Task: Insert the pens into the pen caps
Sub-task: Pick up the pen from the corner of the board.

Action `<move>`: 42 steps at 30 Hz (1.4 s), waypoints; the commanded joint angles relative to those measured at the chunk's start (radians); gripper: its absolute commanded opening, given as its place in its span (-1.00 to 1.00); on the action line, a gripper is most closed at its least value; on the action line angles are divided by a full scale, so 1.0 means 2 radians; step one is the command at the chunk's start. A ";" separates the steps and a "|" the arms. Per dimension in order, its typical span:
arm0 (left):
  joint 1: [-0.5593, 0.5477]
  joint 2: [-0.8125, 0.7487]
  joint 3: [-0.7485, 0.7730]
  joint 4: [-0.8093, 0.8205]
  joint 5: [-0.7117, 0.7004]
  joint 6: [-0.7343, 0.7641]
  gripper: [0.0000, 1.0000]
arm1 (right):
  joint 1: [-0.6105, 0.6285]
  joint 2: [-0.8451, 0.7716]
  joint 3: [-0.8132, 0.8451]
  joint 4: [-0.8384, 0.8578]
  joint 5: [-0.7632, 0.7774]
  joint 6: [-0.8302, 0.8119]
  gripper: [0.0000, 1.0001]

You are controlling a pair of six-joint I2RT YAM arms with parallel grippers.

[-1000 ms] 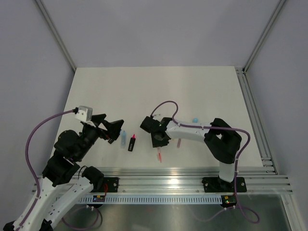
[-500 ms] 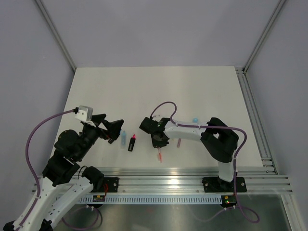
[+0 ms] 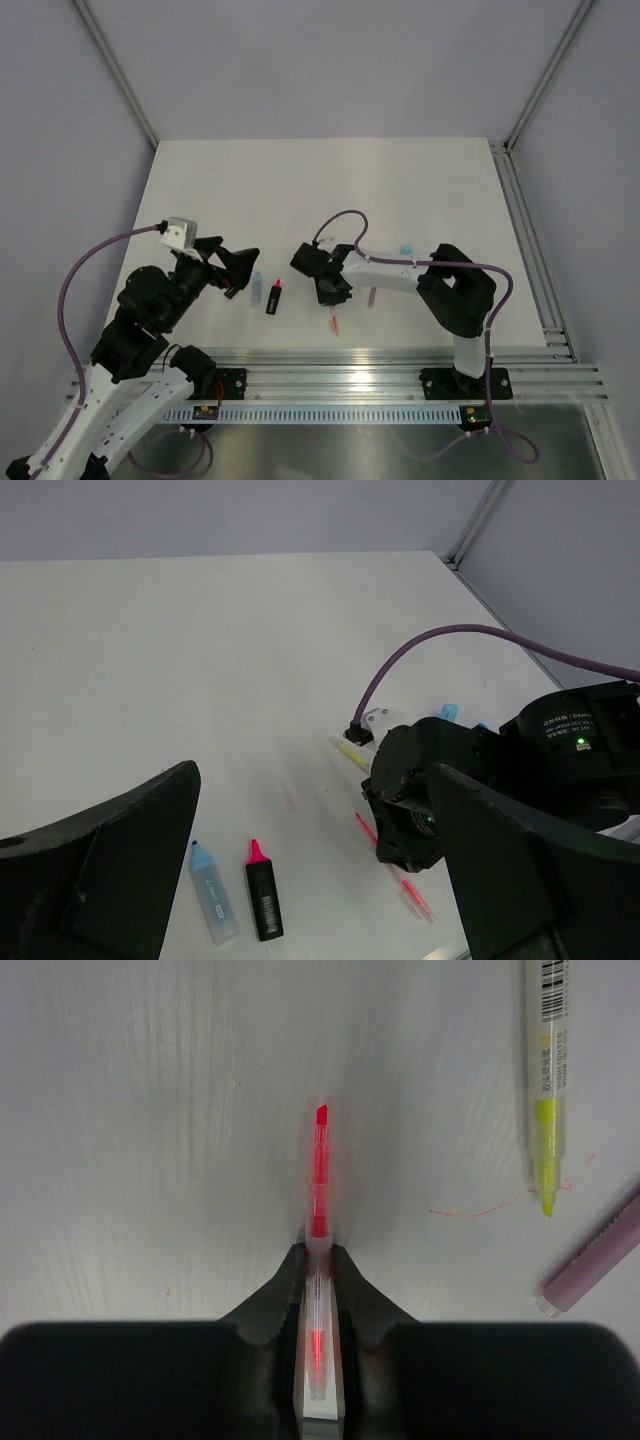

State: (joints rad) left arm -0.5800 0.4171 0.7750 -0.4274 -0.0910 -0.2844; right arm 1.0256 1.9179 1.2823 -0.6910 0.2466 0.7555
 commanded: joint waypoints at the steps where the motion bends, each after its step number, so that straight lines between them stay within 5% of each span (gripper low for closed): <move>1: -0.002 0.005 0.000 0.012 -0.005 0.007 0.93 | -0.007 -0.011 -0.005 0.007 0.027 -0.003 -0.77; 18: -0.002 0.040 -0.005 0.032 0.045 -0.020 0.73 | -0.009 -0.183 -0.057 0.101 0.111 -0.036 -0.88; 24: -0.002 0.085 -0.006 0.056 0.140 -0.060 0.98 | -0.008 -0.283 -0.111 0.200 0.125 -0.059 -0.88; 30: -0.002 0.121 -0.032 0.106 0.204 -0.109 0.98 | -0.008 -0.354 -0.157 0.276 0.124 -0.074 -0.88; 37: -0.003 0.192 -0.058 0.204 0.305 -0.165 0.52 | -0.008 -0.408 -0.199 0.331 0.118 -0.078 -0.88; 42: -0.018 0.241 -0.064 0.240 0.332 -0.182 0.41 | -0.008 -0.437 -0.226 0.362 0.112 -0.079 -0.89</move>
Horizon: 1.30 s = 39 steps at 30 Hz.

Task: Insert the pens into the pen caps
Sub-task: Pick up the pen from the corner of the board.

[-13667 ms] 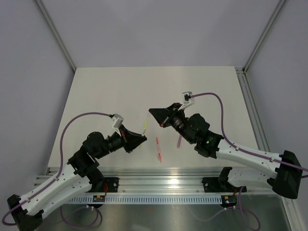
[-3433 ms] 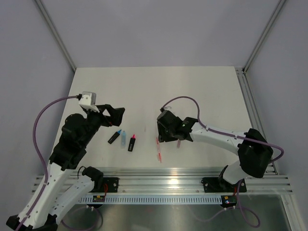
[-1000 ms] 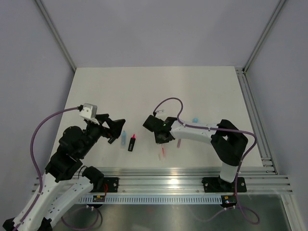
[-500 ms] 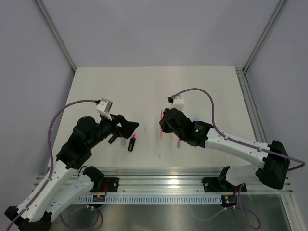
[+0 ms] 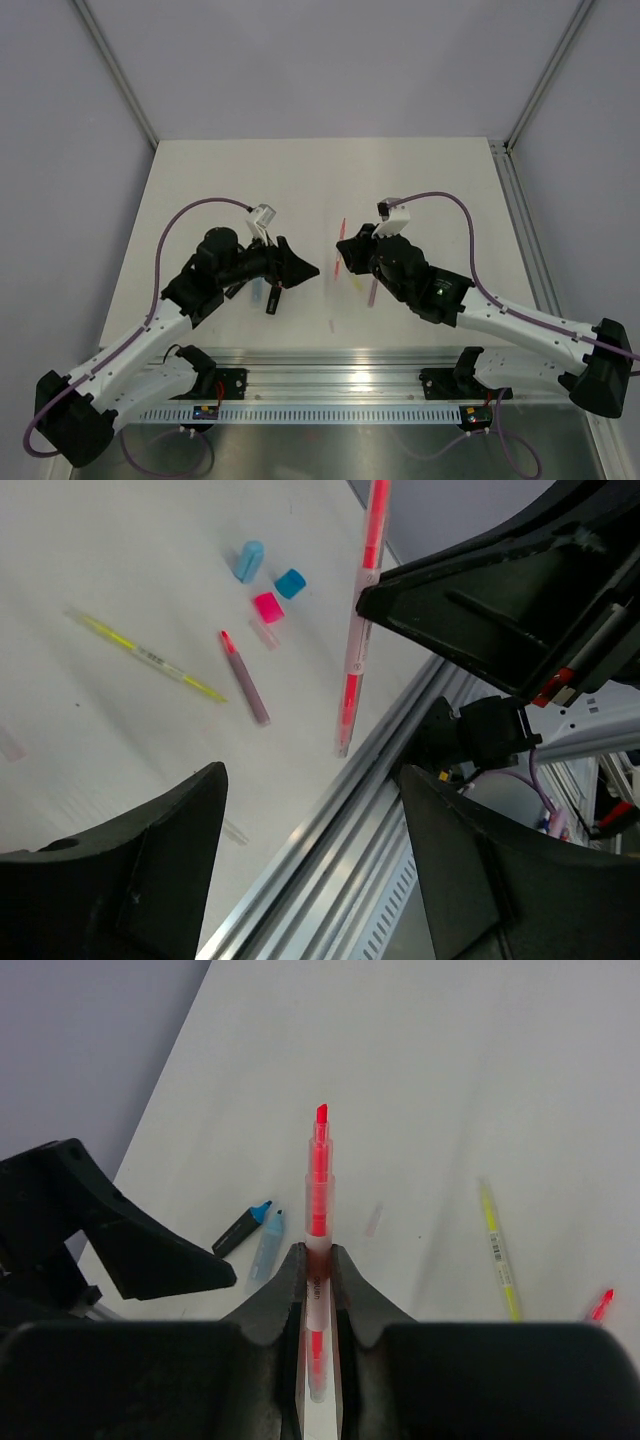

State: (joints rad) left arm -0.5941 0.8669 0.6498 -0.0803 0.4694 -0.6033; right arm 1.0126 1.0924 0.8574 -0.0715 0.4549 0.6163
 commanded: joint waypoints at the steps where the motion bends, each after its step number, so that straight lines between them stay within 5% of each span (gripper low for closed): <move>1: -0.016 0.032 -0.001 0.075 0.054 -0.024 0.41 | -0.002 -0.027 -0.016 0.056 0.005 -0.009 -0.89; 15: -0.061 0.080 0.017 0.110 0.028 -0.021 0.34 | -0.002 -0.044 -0.039 0.075 -0.026 -0.001 -0.90; 28: -0.067 0.104 0.017 0.151 0.029 -0.024 -0.17 | -0.002 -0.041 -0.056 0.102 -0.067 0.032 -0.92; 39: -0.068 0.097 0.016 0.150 0.027 -0.020 -0.87 | -0.002 -0.035 -0.061 0.109 -0.089 0.038 -0.92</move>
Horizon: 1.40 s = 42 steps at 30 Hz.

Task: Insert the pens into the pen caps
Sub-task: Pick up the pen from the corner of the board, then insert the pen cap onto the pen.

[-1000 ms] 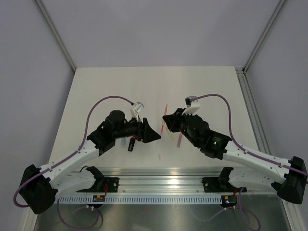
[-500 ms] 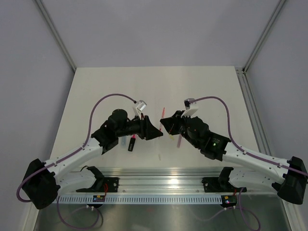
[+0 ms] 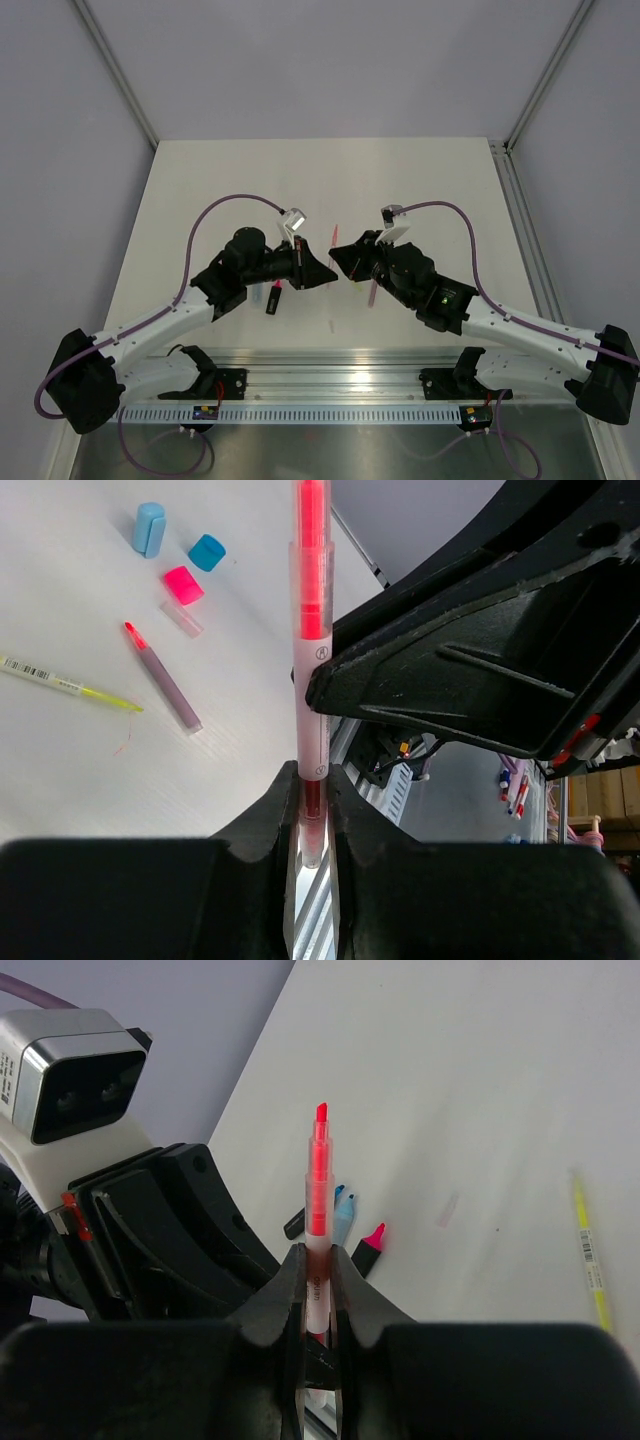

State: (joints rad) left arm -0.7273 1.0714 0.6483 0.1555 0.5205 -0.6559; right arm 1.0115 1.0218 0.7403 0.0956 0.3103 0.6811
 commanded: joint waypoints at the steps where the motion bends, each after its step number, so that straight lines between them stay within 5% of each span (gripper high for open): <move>1: -0.001 -0.006 0.016 0.031 -0.003 0.007 -1.00 | -0.001 -0.001 -0.003 0.026 -0.020 0.005 -0.92; 5: -0.001 -0.017 0.010 0.026 -0.014 0.013 -1.00 | -0.001 -0.002 -0.004 0.014 -0.033 0.008 -0.77; 10: -0.001 -0.039 0.005 0.004 -0.032 0.023 -1.00 | -0.001 -0.026 0.016 -0.036 -0.054 0.002 0.05; 14: -0.001 -0.059 0.004 -0.028 -0.047 0.040 -1.00 | -0.001 -0.074 0.023 -0.085 -0.049 -0.005 0.27; 19: -0.001 -0.089 0.013 -0.071 -0.080 0.059 -1.00 | -0.001 -0.121 0.003 -0.136 -0.062 0.008 0.19; 28: -0.001 -0.173 0.089 -0.195 -0.155 0.116 -1.00 | 0.000 -0.073 -0.031 -0.164 -0.173 0.062 -0.48; 39: -0.001 -0.238 0.121 -0.288 -0.258 0.204 -1.00 | 0.046 0.134 0.016 -0.122 -0.201 0.088 -0.50; 42: -0.001 -0.245 0.108 -0.284 -0.271 0.217 -1.00 | 0.056 0.183 0.032 -0.118 -0.207 0.089 -0.35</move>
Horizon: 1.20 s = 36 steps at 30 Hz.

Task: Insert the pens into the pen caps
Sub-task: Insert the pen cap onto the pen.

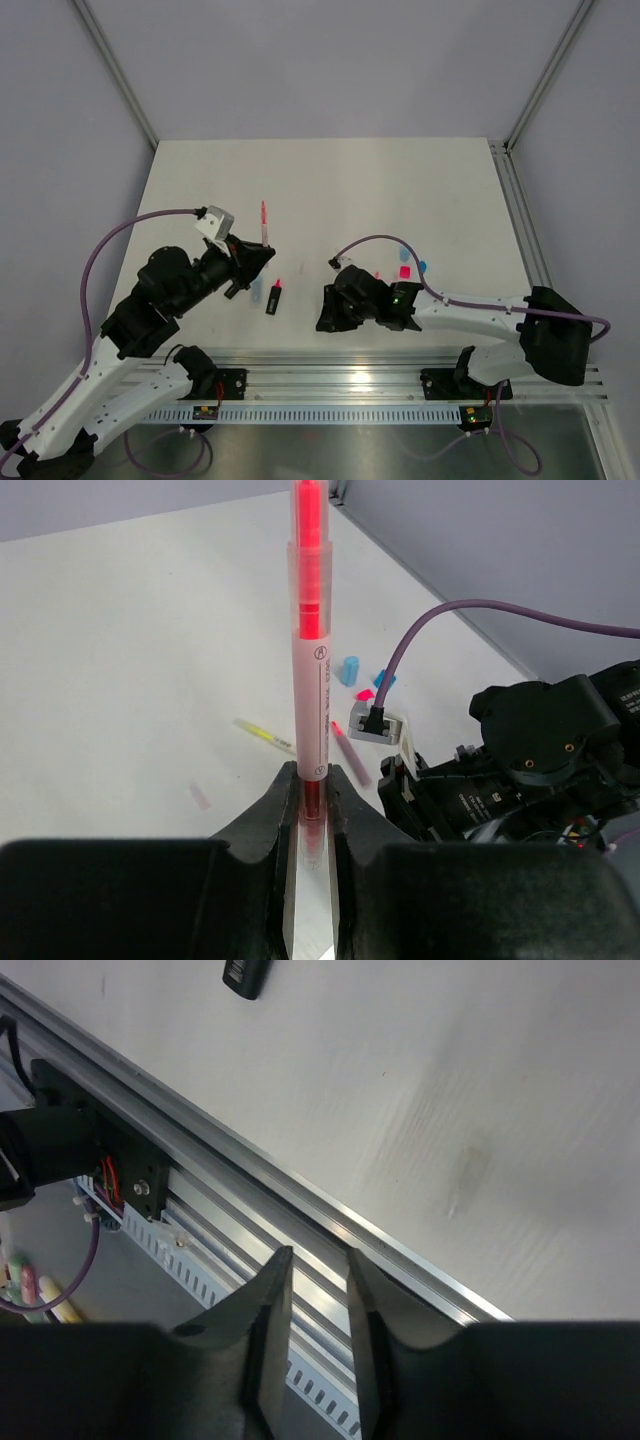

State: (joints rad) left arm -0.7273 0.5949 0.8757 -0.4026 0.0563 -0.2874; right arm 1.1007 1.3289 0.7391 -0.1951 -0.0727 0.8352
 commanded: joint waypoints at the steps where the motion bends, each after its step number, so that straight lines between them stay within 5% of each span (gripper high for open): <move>1: -0.001 -0.008 -0.008 -0.005 -0.040 0.034 -1.00 | 0.016 0.051 0.043 0.028 -0.016 0.011 -0.24; 8: 0.000 -0.019 -0.019 -0.010 -0.049 0.045 -1.00 | 0.026 0.113 0.068 0.005 -0.004 0.016 -0.01; 36: 0.010 -0.001 -0.022 -0.007 -0.031 0.050 -1.00 | 0.020 0.146 0.075 -0.085 0.090 0.013 0.02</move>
State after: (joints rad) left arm -0.7120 0.5865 0.8398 -0.4553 -0.0147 -0.2058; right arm 1.1450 1.6230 0.8654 -0.3180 0.0364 0.8574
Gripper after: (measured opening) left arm 0.143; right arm 0.507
